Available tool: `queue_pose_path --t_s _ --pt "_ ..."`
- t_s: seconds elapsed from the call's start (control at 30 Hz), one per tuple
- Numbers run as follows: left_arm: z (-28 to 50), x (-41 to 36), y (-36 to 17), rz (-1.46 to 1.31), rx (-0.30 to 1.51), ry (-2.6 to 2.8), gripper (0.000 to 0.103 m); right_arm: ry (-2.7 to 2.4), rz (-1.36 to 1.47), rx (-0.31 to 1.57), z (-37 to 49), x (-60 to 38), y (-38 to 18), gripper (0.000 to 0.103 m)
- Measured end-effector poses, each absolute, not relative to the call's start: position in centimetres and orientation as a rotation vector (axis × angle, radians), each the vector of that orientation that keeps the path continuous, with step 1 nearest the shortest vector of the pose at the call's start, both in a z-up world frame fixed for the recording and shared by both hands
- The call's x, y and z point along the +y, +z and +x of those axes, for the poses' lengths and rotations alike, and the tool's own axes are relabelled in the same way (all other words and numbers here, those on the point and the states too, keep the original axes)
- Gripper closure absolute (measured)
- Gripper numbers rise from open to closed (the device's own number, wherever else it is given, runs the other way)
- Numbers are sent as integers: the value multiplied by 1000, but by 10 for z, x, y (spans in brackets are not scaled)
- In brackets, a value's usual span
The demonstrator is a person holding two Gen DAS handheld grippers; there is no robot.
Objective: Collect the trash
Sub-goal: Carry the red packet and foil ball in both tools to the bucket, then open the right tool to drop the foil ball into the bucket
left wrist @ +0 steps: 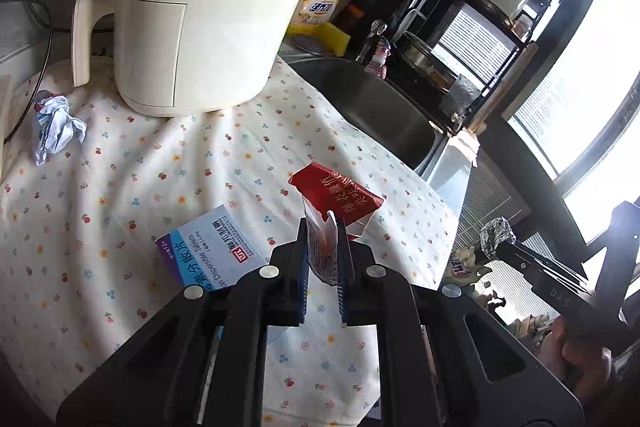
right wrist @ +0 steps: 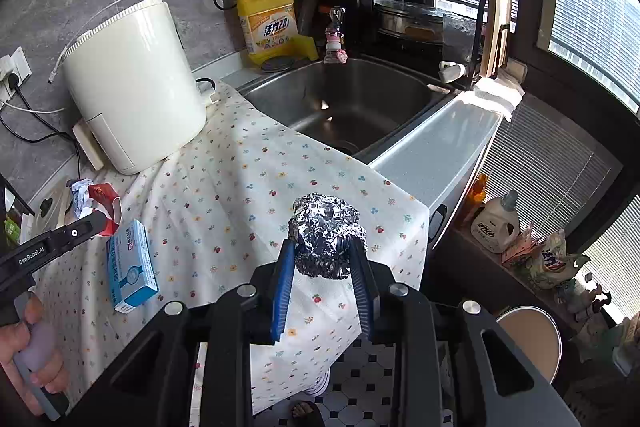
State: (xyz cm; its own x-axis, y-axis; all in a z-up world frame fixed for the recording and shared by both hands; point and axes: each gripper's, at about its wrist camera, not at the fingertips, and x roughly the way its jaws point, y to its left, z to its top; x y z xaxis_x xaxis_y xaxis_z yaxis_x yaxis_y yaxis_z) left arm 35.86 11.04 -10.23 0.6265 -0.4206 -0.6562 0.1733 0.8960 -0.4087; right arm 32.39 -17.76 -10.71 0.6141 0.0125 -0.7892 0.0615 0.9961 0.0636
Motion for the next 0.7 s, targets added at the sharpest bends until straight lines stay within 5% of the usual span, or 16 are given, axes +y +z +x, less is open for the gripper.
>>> queue_pose_path --t_s 0.7 --pt "318 -154 -101 -158 892 -561 92 -248 238 951 226 -430 -128 75"
